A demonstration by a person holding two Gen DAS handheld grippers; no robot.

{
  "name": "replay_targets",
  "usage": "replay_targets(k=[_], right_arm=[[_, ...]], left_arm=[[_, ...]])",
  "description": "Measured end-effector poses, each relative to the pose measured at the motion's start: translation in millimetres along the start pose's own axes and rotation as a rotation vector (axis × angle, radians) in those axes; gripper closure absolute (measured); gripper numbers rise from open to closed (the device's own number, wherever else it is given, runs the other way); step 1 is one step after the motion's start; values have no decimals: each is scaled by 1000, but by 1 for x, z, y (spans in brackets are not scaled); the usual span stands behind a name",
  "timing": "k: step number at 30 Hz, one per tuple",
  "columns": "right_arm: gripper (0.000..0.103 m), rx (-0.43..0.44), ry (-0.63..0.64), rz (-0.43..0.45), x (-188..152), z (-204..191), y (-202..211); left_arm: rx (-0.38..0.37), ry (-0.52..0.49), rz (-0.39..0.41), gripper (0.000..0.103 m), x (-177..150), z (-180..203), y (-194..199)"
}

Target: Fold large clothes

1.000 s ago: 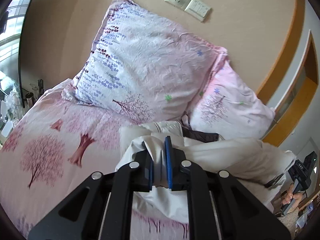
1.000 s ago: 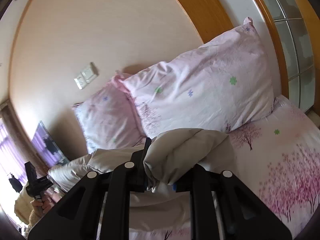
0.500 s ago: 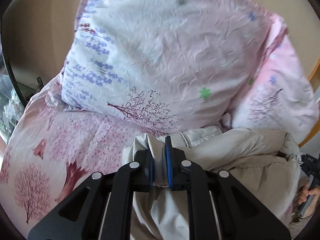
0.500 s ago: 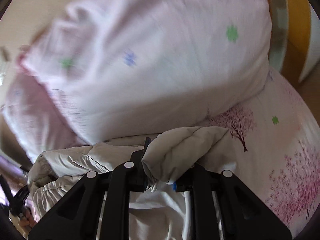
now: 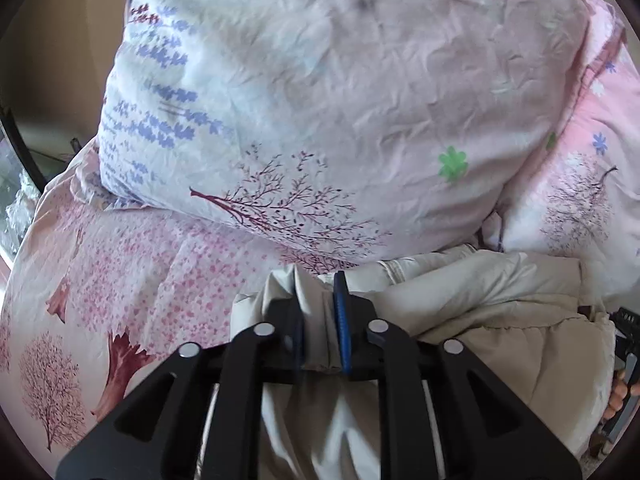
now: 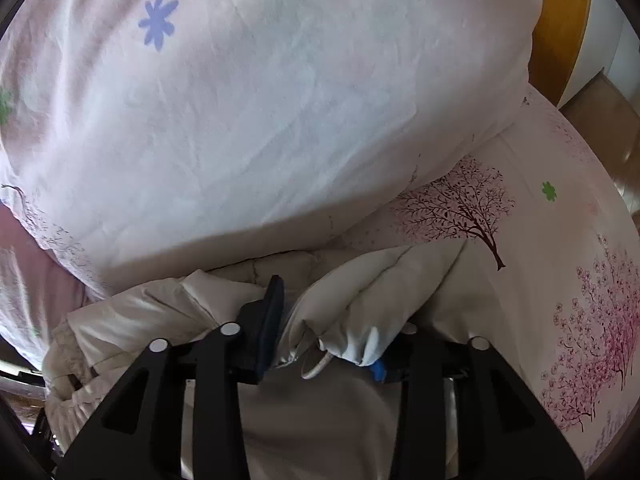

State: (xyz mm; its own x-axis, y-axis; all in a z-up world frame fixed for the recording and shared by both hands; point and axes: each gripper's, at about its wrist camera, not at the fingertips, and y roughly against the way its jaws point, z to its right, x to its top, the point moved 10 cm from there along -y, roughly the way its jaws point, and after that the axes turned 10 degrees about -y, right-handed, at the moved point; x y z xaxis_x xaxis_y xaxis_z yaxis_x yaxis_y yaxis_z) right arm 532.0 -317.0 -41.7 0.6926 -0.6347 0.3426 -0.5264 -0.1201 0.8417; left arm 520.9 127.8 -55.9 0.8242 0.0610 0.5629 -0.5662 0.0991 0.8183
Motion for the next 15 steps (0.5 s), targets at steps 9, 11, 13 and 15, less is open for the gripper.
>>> replay_targets(k=[9, 11, 13, 15], right_arm=[[23, 329, 39, 226, 12, -4, 95], [23, 364, 181, 239, -12, -19, 112], [33, 370, 339, 212, -50, -36, 115], [42, 345, 486, 180, -89, -48, 112]], left_arm=[[-109, 40, 233, 7, 24, -9, 73], [-133, 8, 271, 7, 17, 2, 91], [-152, -45, 284, 7, 5, 21, 104], [-166, -119, 292, 7, -10, 49, 110]])
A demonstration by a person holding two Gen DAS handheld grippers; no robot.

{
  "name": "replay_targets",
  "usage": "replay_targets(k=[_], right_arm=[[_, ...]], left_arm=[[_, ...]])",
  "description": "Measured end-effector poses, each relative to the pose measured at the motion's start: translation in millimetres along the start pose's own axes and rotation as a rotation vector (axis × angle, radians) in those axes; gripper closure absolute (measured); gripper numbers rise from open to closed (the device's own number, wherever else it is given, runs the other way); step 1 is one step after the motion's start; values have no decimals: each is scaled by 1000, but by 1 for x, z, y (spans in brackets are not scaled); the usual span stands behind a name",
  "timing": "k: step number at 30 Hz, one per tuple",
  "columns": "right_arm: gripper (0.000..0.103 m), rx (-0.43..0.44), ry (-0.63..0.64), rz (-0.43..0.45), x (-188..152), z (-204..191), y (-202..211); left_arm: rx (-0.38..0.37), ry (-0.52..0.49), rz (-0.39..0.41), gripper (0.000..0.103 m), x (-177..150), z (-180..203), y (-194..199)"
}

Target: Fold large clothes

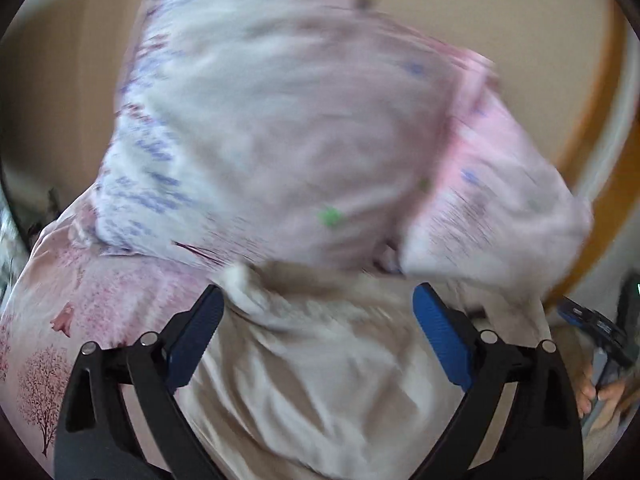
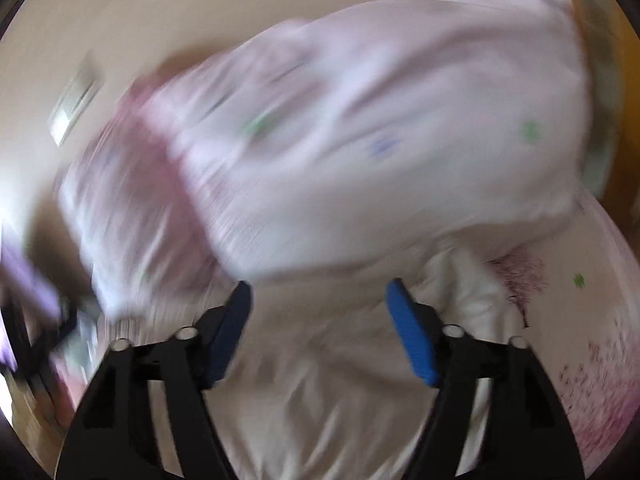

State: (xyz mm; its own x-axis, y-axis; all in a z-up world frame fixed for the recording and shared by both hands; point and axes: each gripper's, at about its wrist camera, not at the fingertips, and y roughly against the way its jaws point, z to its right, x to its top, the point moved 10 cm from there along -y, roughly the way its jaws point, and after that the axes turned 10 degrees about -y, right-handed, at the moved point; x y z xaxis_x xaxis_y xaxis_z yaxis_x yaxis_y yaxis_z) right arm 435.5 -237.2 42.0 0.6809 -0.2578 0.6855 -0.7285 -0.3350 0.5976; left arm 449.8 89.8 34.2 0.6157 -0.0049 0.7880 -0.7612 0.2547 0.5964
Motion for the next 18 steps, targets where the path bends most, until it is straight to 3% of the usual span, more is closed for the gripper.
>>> replay_targets(k=[3, 6, 9, 12, 18], right_arm=[[52, -25, 116, -60, -28, -30, -11], [54, -48, 149, -100, -40, -37, -27], [54, -98, 149, -163, -40, -39, -48], [54, -218, 110, -261, -50, -24, -83], [54, -263, -6, -402, -52, -13, -121]], left_arm=[[-42, -106, -24, 7, -22, 49, -1], [-83, -139, -87, 7, -39, 78, -14], [-69, -162, -154, 7, -53, 85, -37], [-11, -178, -242, 9, -68, 81, -67], [63, -152, -327, 11, -67, 71, -101]])
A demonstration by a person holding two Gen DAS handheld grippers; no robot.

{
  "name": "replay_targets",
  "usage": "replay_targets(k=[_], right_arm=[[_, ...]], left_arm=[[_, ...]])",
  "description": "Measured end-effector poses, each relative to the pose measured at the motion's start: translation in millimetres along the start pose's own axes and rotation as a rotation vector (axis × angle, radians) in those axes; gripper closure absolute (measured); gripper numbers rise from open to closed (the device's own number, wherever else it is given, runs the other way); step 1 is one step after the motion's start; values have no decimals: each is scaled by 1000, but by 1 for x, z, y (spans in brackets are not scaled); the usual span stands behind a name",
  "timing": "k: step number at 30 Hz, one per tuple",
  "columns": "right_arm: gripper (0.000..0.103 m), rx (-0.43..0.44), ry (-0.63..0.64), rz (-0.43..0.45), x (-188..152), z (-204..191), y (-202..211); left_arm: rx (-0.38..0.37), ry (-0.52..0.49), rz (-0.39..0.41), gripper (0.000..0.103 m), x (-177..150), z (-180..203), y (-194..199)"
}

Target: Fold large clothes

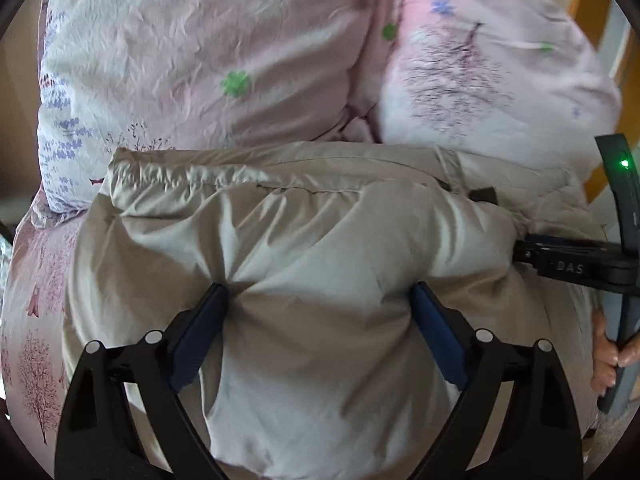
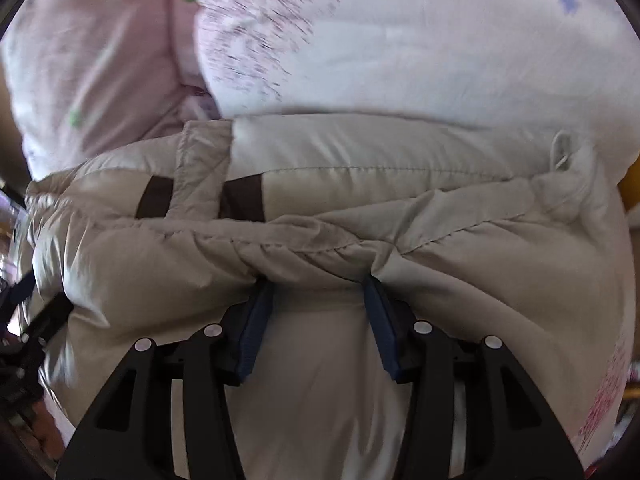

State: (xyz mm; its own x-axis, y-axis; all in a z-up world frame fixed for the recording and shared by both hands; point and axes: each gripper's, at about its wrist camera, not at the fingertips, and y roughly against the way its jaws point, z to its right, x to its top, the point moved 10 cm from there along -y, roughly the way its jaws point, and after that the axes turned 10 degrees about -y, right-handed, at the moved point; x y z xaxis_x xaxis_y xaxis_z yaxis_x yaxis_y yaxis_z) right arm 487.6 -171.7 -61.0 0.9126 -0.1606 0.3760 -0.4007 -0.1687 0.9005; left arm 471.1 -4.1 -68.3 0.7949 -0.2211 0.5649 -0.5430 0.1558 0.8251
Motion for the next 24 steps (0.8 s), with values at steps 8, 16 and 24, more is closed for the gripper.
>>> replay_targets(k=[8, 16, 24], right_arm=[[52, 135, 22, 78, -9, 14, 32], [41, 123, -68, 314, -41, 99, 96], [38, 84, -169, 162, -44, 124, 27]], left_arm=[[-30, 1, 28, 13, -9, 2, 14], [90, 13, 94, 12, -46, -40, 59], [100, 55, 11, 7, -56, -56, 21]])
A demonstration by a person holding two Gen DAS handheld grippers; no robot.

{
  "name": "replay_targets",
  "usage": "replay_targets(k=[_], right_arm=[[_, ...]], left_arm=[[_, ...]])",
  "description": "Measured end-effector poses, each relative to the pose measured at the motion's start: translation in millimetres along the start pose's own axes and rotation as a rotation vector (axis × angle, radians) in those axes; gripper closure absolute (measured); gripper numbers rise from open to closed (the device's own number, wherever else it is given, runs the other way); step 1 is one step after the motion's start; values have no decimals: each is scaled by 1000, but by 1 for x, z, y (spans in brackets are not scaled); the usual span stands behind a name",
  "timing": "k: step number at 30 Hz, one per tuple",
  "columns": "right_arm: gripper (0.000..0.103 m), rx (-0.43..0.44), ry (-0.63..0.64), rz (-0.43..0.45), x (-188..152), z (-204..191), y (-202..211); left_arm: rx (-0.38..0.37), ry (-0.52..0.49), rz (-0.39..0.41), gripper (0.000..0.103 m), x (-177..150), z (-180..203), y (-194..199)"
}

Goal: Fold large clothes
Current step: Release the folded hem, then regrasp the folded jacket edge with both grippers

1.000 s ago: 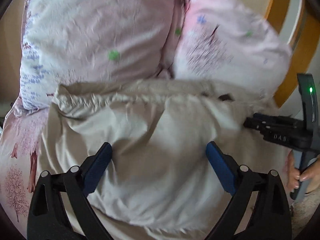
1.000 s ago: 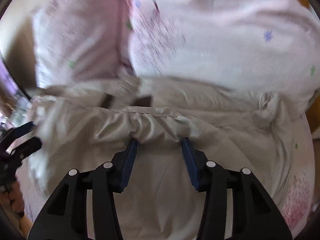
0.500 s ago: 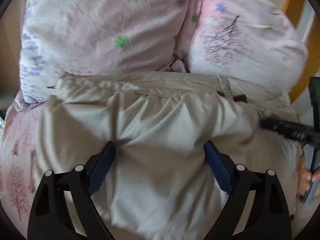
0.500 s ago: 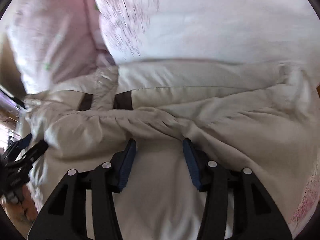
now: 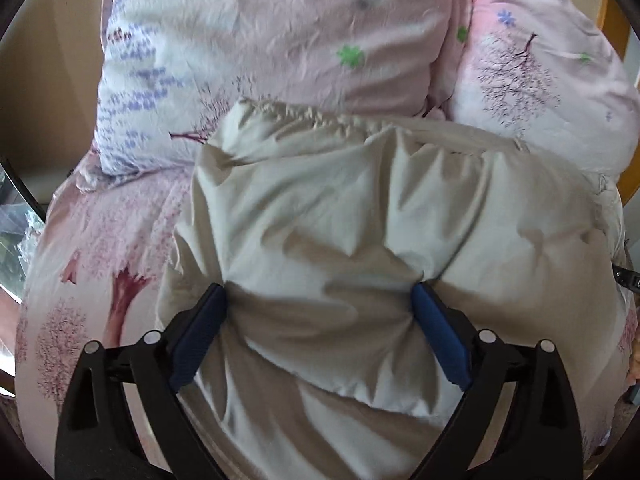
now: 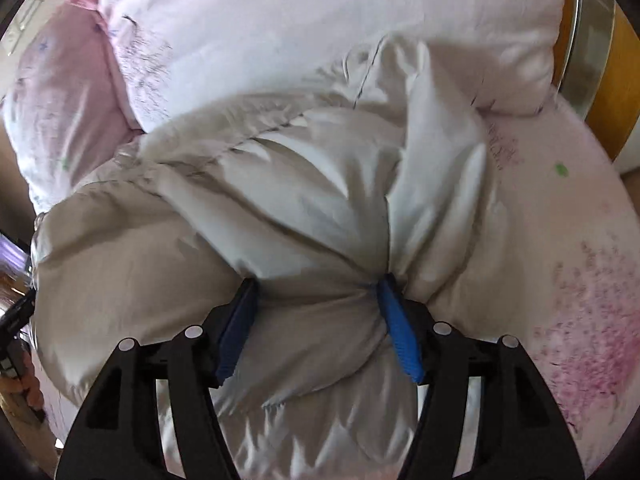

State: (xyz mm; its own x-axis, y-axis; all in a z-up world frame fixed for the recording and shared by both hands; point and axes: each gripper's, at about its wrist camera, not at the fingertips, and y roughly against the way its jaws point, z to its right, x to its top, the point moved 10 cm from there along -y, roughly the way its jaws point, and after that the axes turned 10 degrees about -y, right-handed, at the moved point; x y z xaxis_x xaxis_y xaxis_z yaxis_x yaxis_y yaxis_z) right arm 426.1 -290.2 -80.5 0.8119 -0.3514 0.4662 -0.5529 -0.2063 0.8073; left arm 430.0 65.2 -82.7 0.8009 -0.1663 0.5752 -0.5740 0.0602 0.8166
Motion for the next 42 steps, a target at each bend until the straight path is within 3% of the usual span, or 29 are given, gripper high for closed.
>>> replay_targets(k=[5, 8, 10, 13, 20, 26, 30, 35, 41, 42], right_arm=[[33, 21, -9, 21, -7, -3, 4], [25, 144, -108, 67, -13, 4, 36], [13, 231, -210, 105, -22, 18, 60], [11, 297, -347, 128, -40, 45, 79], [11, 290, -624, 68, -68, 96, 64], [11, 424, -747, 35, -62, 99, 44], [12, 440, -772, 21, -55, 95, 33], [23, 485, -783, -6, -55, 88, 22], [25, 513, -780, 13, -50, 82, 20], [32, 506, -776, 18, -50, 83, 19]], left_arm=[[-39, 51, 22, 7, -2, -6, -1], [-128, 100, 86, 9, -14, -11, 25], [-190, 151, 139, 9, -26, -19, 48], [-240, 247, 194, 9, -55, -41, 76], [-356, 391, 145, 9, -111, -54, 77], [-527, 501, 123, 9, -112, -34, 61], [-526, 524, 145, 9, -95, -28, 55], [-512, 624, 145, 14, -90, -39, 37], [-505, 768, 139, 37, -95, -59, 15], [-509, 785, 143, 42, -95, -61, 12]])
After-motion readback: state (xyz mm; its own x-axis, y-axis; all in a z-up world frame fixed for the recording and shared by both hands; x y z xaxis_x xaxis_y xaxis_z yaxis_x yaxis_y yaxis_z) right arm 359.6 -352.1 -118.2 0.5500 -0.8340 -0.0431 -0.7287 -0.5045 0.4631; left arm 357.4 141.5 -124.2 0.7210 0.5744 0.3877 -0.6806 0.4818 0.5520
